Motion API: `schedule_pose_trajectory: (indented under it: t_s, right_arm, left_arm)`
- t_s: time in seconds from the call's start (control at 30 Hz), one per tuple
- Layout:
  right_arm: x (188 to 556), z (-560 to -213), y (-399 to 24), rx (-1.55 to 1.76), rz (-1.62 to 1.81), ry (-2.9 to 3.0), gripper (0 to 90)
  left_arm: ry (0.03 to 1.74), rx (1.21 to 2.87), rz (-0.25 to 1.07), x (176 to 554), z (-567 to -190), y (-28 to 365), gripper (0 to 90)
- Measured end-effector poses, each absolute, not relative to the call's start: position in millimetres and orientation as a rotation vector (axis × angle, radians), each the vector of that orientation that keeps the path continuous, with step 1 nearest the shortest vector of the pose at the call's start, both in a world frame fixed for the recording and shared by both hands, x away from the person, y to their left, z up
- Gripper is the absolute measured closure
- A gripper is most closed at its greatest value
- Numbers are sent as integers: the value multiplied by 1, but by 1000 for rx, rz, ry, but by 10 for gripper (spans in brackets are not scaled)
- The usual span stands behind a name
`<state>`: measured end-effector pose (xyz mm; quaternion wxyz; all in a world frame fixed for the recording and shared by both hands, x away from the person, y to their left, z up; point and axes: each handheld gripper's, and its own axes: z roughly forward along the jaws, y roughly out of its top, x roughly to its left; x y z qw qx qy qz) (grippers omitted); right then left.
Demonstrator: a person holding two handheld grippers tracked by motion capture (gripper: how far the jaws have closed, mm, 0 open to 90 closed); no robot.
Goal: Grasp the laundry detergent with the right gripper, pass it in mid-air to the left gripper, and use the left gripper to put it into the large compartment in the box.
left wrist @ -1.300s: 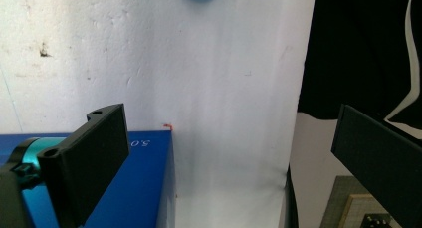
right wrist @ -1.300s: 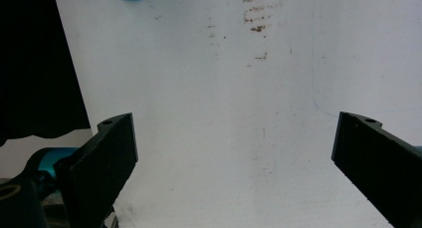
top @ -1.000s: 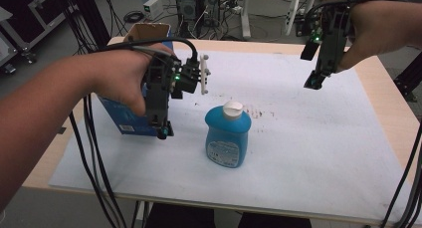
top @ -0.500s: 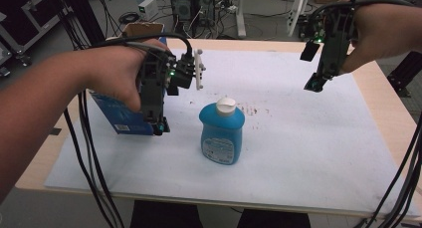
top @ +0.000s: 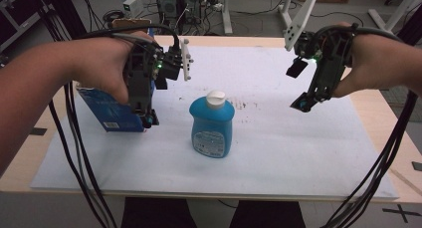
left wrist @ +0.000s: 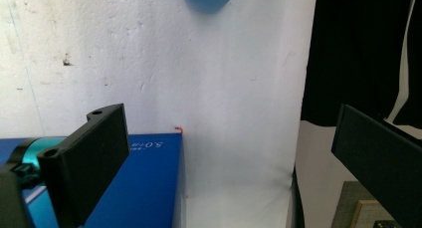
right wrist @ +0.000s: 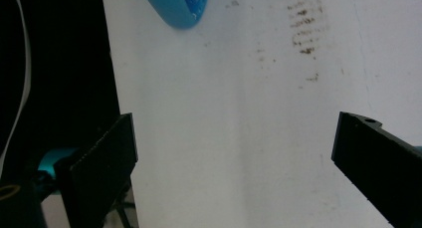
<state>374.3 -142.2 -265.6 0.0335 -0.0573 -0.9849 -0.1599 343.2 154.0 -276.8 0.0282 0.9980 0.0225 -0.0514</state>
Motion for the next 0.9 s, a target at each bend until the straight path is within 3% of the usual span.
schedule_pose_trajectory:
  t_s: [0.9]
  right_arm:
    - [327, -345, -141, -345, -1122, -2824, 32]
  left_arm:
    - [35, 3080, -159, 341, -273, 148, 17]
